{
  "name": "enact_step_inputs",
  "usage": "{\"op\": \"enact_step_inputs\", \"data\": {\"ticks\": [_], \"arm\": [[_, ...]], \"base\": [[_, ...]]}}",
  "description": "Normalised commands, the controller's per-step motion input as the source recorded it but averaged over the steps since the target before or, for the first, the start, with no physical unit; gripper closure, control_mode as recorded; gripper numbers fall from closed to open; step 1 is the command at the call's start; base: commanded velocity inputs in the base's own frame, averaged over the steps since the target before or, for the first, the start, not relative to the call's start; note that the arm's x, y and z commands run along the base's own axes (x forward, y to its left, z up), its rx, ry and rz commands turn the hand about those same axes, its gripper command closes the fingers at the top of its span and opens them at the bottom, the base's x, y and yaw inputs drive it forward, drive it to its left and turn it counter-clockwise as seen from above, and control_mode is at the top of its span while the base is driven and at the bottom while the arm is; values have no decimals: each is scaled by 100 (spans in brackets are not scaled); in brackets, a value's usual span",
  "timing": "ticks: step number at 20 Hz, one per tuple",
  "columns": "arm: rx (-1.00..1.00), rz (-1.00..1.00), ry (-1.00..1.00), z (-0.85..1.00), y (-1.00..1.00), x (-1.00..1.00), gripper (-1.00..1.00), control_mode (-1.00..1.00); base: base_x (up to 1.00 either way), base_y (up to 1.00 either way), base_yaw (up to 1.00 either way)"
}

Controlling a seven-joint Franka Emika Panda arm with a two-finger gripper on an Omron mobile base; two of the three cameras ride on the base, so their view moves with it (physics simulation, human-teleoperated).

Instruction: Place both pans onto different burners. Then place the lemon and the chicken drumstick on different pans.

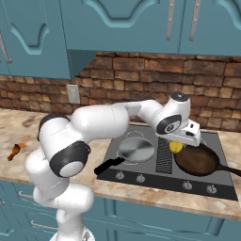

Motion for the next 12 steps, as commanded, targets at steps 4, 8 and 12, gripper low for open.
{"op": "enact_step_inputs", "data": {"ticks": [4,8,12], "arm": [[3,0,-1,-21,-30,28,100,-100],[2,0,-5,-37,-35,31,100,-100],[2,0,-2,-27,-34,26,100,-100]], "base": [[0,0,0],[0,0,0],[0,0,0]]}}
